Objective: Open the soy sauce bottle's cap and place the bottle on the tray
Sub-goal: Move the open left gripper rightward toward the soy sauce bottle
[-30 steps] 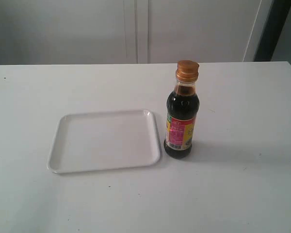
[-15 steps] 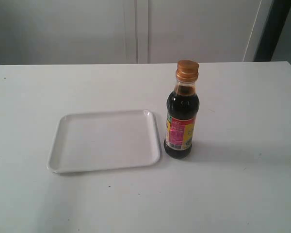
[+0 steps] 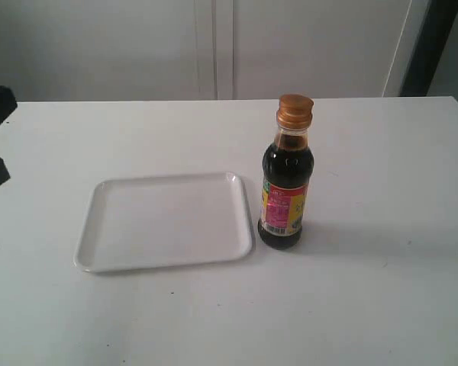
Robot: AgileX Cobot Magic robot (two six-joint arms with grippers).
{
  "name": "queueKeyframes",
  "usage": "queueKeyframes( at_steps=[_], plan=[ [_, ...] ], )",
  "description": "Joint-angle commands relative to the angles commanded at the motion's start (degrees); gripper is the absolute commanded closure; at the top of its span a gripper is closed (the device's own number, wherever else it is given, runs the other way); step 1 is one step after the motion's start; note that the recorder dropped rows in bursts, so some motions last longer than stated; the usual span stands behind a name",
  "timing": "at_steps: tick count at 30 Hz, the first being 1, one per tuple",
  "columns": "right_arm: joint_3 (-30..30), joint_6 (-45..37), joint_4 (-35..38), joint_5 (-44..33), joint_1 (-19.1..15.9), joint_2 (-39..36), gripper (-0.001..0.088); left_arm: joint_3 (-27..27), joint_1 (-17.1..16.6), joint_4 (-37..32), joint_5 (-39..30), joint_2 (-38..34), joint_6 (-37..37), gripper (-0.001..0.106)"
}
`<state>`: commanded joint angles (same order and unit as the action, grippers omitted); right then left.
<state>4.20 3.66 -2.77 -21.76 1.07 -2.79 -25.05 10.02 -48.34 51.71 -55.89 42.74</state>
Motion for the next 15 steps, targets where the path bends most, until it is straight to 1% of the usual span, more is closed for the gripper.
queueKeyframes(
  at_steps=[4, 6, 7, 13, 14, 15],
  plan=[
    [0.0, 0.0, 0.0, 0.0, 0.0, 0.0, 0.0868, -2.9, 4.0, 0.1, -0.8, -2.9, 0.0, 0.105],
    [0.0, 0.0, 0.0, 0.0, 0.0, 0.0, 0.0868, -4.4, 7.2, 0.0, -0.8, -5.2, -0.7, 0.105],
    [0.0, 0.0, 0.0, 0.0, 0.0, 0.0, 0.0868, -4.8, 8.3, -0.2, -0.7, -6.1, -0.7, 0.105],
    [0.0, 0.0, 0.0, 0.0, 0.0, 0.0, 0.0868, -7.1, 14.3, -0.2, 4.2, -11.9, -0.7, 0.105],
    [0.0, 0.0, 0.0, 0.0, 0.0, 0.0, 0.0868, -7.6, 15.1, -0.2, 4.5, -13.0, -1.0, 0.104],
    [0.0, 0.0, 0.0, 0.0, 0.0, 0.0, 0.0868, -8.0, 15.7, -0.2, 4.6, -13.8, -1.5, 0.101]
  ],
)
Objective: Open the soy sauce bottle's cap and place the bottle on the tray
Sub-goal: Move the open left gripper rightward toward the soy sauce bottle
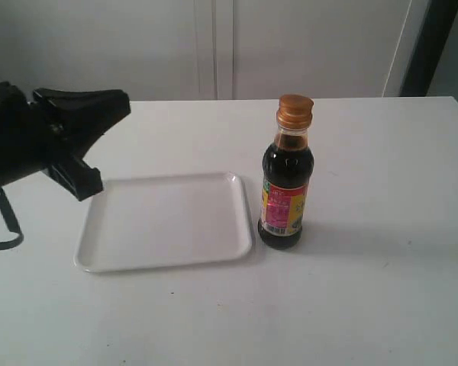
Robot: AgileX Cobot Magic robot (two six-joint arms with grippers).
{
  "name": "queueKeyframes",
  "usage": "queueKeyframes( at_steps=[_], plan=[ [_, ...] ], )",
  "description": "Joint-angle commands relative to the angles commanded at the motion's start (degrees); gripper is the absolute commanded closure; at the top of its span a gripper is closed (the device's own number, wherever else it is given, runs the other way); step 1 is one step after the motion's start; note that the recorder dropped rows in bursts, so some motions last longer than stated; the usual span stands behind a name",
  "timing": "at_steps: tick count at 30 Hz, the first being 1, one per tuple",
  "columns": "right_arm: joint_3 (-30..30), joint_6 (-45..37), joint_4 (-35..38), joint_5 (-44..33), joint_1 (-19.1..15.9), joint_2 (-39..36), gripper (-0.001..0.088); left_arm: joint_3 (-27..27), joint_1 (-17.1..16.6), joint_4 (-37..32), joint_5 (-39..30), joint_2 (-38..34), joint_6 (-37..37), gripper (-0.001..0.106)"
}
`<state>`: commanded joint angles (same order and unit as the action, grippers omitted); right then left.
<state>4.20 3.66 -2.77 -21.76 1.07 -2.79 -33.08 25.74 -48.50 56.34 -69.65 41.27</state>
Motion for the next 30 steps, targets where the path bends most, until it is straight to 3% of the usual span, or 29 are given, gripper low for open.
queueKeyframes(
  at_steps=[3, 9, 11, 19, 26, 30],
  plan=[
    [0.0, 0.0, 0.0, 0.0, 0.0, 0.0, 0.0868, -1.1, 1.7, 0.0, 1.8, -2.8, -1.5, 0.081],
    [0.0, 0.0, 0.0, 0.0, 0.0, 0.0, 0.0868, -2.4, 2.4, 0.0, 9.0, -8.1, -1.5, 0.015],
    [0.0, 0.0, 0.0, 0.0, 0.0, 0.0, 0.0868, -2.4, 2.4, 0.2, 9.9, -9.6, -0.3, -0.001],
    [0.0, 0.0, 0.0, 0.0, 0.0, 0.0, 0.0868, -2.5, 3.1, 0.0, 13.6, -14.3, 0.0, 0.000],
    [0.0, 0.0, 0.0, 0.0, 0.0, 0.0, 0.0868, -7.7, 8.0, -1.2, 12.8, -19.1, -2.5, 0.000],
    [0.0, 0.0, 0.0, 0.0, 0.0, 0.0, 0.0868, -10.7, 9.2, -0.3, 10.1, -22.5, -2.5, 0.000]
  ],
)
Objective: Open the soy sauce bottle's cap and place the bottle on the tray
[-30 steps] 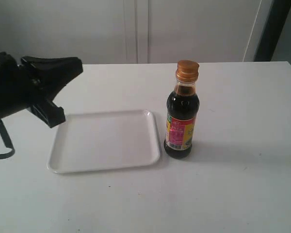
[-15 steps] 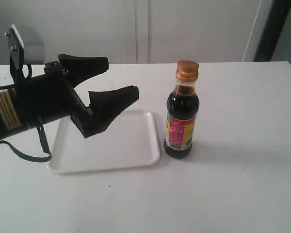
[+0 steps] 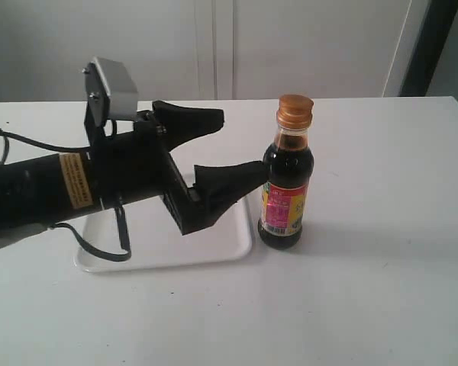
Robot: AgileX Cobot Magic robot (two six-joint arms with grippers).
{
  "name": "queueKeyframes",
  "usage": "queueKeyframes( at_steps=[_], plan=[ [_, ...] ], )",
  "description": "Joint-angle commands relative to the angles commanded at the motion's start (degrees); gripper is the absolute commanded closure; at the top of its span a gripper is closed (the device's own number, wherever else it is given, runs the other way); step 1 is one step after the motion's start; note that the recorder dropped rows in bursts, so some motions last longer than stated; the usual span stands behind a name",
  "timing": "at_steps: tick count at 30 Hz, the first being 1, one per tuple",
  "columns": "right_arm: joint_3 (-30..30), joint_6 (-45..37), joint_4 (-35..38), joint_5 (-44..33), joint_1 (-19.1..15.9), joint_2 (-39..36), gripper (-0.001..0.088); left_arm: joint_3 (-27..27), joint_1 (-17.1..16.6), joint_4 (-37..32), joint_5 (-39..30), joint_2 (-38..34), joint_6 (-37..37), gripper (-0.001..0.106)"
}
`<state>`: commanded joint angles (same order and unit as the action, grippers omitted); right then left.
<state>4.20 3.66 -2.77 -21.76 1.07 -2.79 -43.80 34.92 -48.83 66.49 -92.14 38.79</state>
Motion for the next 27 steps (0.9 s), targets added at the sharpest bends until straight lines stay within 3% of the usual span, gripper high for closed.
queueKeyframes(
  at_steps=[27],
  plan=[
    [0.0, 0.0, 0.0, 0.0, 0.0, 0.0, 0.0868, -16.3, 1.8, -0.8, 2.7, -17.9, 0.0, 0.000]
  ],
)
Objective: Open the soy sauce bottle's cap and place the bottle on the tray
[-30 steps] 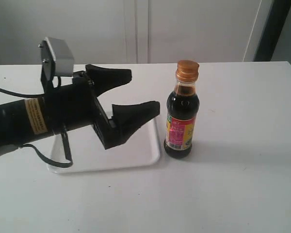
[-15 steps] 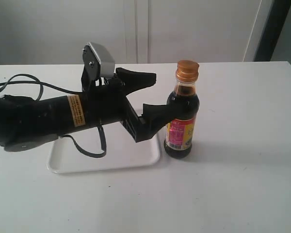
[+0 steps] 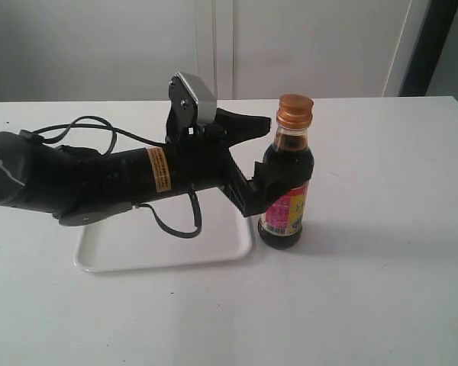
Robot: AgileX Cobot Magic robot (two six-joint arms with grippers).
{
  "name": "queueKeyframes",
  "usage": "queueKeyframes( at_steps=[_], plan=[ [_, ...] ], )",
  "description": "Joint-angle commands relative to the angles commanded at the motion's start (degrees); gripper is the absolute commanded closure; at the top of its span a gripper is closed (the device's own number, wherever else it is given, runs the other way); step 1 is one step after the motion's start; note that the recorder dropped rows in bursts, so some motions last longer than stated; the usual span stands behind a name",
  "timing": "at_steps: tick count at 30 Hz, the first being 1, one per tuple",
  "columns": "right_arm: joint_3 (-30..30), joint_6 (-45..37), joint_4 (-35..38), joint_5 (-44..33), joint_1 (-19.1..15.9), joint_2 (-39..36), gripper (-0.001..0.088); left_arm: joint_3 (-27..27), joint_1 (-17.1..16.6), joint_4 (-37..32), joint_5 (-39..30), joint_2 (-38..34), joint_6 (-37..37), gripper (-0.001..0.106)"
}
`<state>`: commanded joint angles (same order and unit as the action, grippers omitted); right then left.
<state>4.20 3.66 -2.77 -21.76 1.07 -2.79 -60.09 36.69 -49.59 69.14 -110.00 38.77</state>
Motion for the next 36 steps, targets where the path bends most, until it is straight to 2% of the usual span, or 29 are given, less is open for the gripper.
queueKeyframes(
  at_steps=[27, 36],
  plan=[
    [0.0, 0.0, 0.0, 0.0, 0.0, 0.0, 0.0868, -10.3, 0.1, 4.0, 0.4, -12.3, 0.9, 0.000],
    [0.0, 0.0, 0.0, 0.0, 0.0, 0.0, 0.0868, -13.4, 2.0, 5.0, -2.1, -14.7, 1.6, 0.000]
  ],
)
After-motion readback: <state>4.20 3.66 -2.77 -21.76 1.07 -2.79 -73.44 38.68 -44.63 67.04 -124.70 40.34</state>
